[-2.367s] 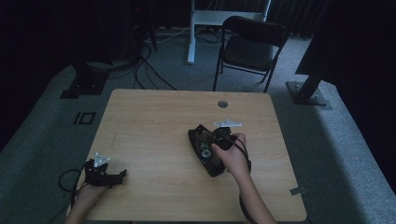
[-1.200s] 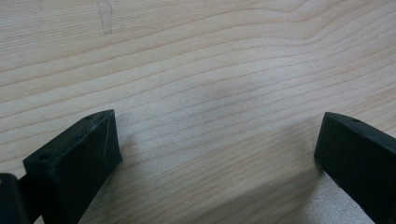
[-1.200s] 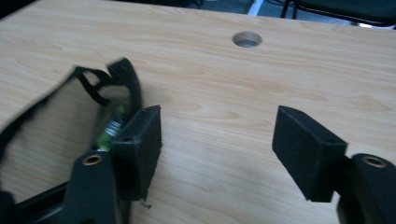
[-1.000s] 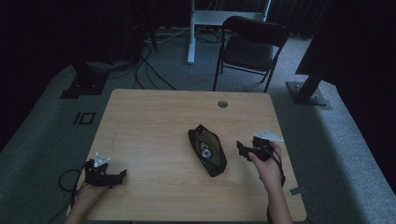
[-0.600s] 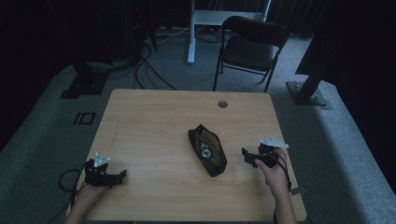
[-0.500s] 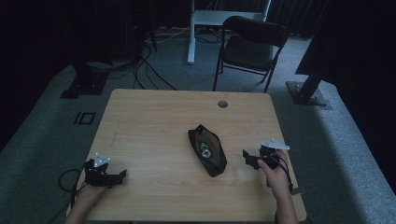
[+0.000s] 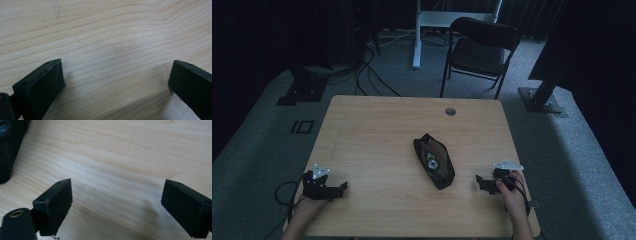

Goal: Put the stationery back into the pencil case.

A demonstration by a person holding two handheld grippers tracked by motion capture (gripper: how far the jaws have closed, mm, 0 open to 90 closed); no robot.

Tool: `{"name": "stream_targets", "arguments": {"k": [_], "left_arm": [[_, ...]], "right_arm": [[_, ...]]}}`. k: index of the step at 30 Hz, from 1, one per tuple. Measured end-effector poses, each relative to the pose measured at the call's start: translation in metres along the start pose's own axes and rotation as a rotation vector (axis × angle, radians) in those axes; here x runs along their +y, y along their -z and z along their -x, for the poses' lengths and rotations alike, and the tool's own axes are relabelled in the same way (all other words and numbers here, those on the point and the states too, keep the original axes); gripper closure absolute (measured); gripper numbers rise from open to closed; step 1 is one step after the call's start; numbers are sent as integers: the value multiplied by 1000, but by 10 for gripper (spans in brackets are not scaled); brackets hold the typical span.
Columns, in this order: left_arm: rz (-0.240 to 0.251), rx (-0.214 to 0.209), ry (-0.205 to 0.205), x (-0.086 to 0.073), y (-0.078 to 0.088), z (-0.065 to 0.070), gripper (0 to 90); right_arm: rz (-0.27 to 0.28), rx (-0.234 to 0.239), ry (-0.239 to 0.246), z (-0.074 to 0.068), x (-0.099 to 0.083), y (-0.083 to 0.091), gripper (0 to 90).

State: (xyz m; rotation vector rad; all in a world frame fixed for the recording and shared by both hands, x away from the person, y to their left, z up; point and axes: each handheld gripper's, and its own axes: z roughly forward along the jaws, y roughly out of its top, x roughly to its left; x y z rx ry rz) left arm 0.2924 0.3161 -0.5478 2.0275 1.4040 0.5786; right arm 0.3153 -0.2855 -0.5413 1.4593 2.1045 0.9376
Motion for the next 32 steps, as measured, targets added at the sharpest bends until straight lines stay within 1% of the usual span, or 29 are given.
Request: {"name": "stream_targets", "arguments": {"k": [2, 4, 6, 8, 9, 11, 13, 15, 16, 19, 32], "left_arm": [[0, 0, 0, 0, 0, 0, 5], [0, 0, 0, 0, 0, 0, 4], [0, 0, 0, 0, 0, 0, 4], [0, 0, 0, 0, 0, 0, 5], [0, 0, 0, 0, 0, 0, 4], [0, 0, 0, 0, 0, 0, 5], [0, 0, 0, 0, 0, 0, 5], [0, 0, 0, 0, 0, 0, 5], [0, 0, 0, 0, 0, 0, 5], [0, 0, 0, 0, 0, 0, 5], [0, 0, 0, 0, 0, 0, 5]], "right_arm": [[-17, 8, 0, 1, -5, 0, 99], [-22, 5, 8, 1, -10, 0, 99], [-27, -14, 6, 2, -13, 2, 99], [-25, -3, 6, 3, -15, 4, 99], [-25, -7, -1, 3, -15, 5, 99], [-25, 2, 12, 4, -18, 7, 99], [-15, 3, 7, 4, -20, 9, 99], [-5, -4, 30, 3, -24, 9, 100], [-1, -9, 33, 2, -25, 9, 100], [-1, 5, 47, 1, -26, 10, 100], [0, 0, 43, 1, -26, 10, 100]]}}
